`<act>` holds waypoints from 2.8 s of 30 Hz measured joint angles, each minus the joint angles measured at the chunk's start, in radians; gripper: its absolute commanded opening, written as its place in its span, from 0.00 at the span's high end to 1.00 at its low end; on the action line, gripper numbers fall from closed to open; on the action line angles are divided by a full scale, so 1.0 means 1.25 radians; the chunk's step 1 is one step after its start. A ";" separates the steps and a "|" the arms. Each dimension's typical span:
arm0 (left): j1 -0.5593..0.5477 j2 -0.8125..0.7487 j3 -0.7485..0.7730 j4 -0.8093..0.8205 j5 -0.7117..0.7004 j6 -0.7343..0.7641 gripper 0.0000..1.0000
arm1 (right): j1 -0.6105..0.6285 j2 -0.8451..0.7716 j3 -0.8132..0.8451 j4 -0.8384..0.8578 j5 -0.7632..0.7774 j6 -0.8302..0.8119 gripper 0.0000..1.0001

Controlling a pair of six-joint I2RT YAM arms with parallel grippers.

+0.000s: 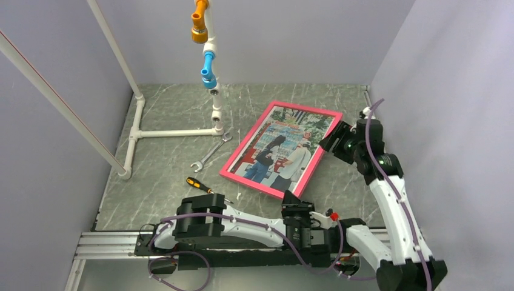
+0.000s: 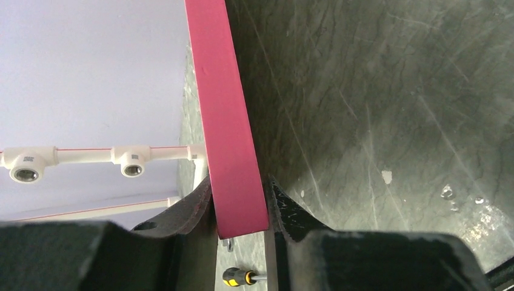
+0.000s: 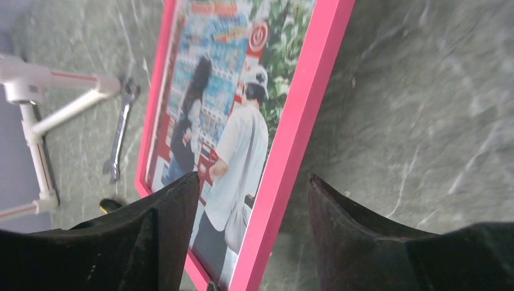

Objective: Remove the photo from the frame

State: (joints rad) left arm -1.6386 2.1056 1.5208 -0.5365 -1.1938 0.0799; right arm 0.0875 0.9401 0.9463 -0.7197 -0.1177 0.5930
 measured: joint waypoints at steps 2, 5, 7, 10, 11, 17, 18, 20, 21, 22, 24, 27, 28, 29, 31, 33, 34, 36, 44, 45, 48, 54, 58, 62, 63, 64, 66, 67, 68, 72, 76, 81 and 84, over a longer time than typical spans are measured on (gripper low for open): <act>0.001 -0.014 0.001 -0.017 0.007 -0.017 1.00 | 0.000 -0.043 0.025 -0.008 0.033 -0.009 0.31; 0.002 -0.052 0.006 -0.039 0.026 -0.038 1.00 | 0.000 -0.098 0.062 -0.023 0.078 -0.018 0.34; 0.004 -0.092 0.013 -0.052 0.056 -0.047 1.00 | -0.001 -0.126 0.087 -0.031 0.111 -0.021 0.35; 0.017 -0.176 0.014 -0.053 0.115 -0.059 1.00 | -0.001 -0.170 0.094 -0.033 0.145 -0.020 0.36; 0.023 -0.204 0.015 -0.053 0.133 -0.065 1.00 | -0.001 -0.183 0.093 -0.034 0.153 -0.020 0.36; 0.077 -0.360 0.001 -0.037 0.247 -0.116 1.00 | -0.001 -0.257 0.087 -0.031 0.193 -0.017 0.38; 0.084 -0.382 -0.011 -0.030 0.262 -0.119 1.00 | -0.001 -0.261 0.087 -0.031 0.197 -0.017 0.38; 0.099 -0.432 -0.045 -0.015 0.297 -0.126 1.00 | -0.001 -0.259 0.087 -0.031 0.204 -0.017 0.38; 0.105 -0.452 -0.059 -0.008 0.311 -0.130 1.00 | -0.001 -0.255 0.087 -0.031 0.207 -0.017 0.38; 0.112 -0.471 -0.073 -0.001 0.325 -0.134 1.00 | -0.001 -0.251 0.087 -0.031 0.210 -0.016 0.38; 0.128 -0.504 -0.099 0.018 0.350 -0.141 1.00 | -0.001 -0.243 0.087 -0.031 0.213 -0.016 0.39; 0.161 -0.561 -0.148 0.060 0.387 -0.157 1.00 | -0.001 -0.235 0.087 -0.032 0.215 -0.013 0.39; 0.175 -0.585 -0.169 0.078 0.402 -0.164 1.00 | -0.001 -0.234 0.087 -0.032 0.215 -0.013 0.39; 0.193 -0.614 -0.194 0.098 0.420 -0.175 1.00 | -0.001 -0.235 0.087 -0.032 0.215 -0.011 0.39; 0.232 -0.670 -0.235 0.128 0.454 -0.198 1.00 | -0.001 -0.235 0.087 -0.032 0.216 -0.011 0.39; 0.276 -0.718 -0.269 0.149 0.492 -0.223 1.00 | -0.001 -0.235 0.086 -0.032 0.216 -0.011 0.39; 0.294 -0.733 -0.279 0.156 0.510 -0.231 1.00 | -0.001 -0.235 0.085 -0.032 0.216 -0.010 0.39; 0.321 -0.753 -0.288 0.159 0.541 -0.249 1.00 | -0.001 -0.233 0.084 -0.031 0.215 -0.010 0.39; 0.416 -0.805 -0.331 0.208 0.717 -0.382 1.00 | -0.001 -0.216 0.050 -0.028 0.209 0.002 0.40; 0.428 -0.814 -0.346 0.224 0.744 -0.405 1.00 | -0.001 -0.213 0.046 -0.028 0.208 0.002 0.40; 0.461 -0.829 -0.388 0.266 0.825 -0.472 1.00 | -0.001 -0.207 0.041 -0.028 0.199 0.004 0.40; 0.524 -0.829 -0.521 0.341 0.971 -0.654 1.00 | -0.001 -0.205 0.033 -0.027 0.193 0.004 0.40; 0.575 -0.851 -0.620 0.410 1.015 -0.758 1.00 | -0.001 -0.205 0.023 -0.027 0.191 0.004 0.40; 0.631 -0.879 -0.710 0.470 1.051 -0.837 1.00 | -0.001 -0.203 0.011 -0.027 0.190 0.004 0.40; 0.642 -0.882 -0.728 0.486 1.060 -0.852 1.00 | -0.001 -0.203 0.009 -0.027 0.190 0.004 0.40; 0.656 -0.883 -0.753 0.512 1.071 -0.869 1.00 | -0.001 -0.203 0.006 -0.027 0.189 0.004 0.40; 0.673 -0.880 -0.793 0.555 1.087 -0.899 1.00 | -0.001 -0.202 0.005 -0.027 0.186 0.004 0.40; 0.680 -0.877 -0.812 0.579 1.093 -0.915 1.00 | -0.001 -0.202 0.005 -0.027 0.184 0.004 0.40; 0.685 -0.872 -0.834 0.609 1.096 -0.931 1.00 | -0.001 -0.202 0.004 -0.027 0.182 0.004 0.40; 0.689 -0.832 -0.910 0.740 1.090 -0.990 1.00 | -0.001 -0.203 -0.006 -0.022 0.172 0.004 0.40; 0.689 -0.772 -0.942 0.840 1.078 -1.034 1.00 | -0.001 -0.198 -0.017 -0.022 0.164 0.004 0.40; 0.682 -0.649 -0.979 1.022 1.030 -1.094 1.00 | -0.001 -0.191 -0.019 -0.023 0.152 0.004 0.40; 0.673 -0.591 -0.972 1.078 1.019 -1.115 1.00 | -0.001 -0.186 -0.019 -0.023 0.149 0.001 0.39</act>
State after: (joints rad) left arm -0.7975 1.3674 0.3054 0.8108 0.0799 -1.3132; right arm 0.0860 0.7078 0.9222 -0.7486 0.0689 0.5945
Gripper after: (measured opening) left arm 0.305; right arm 0.602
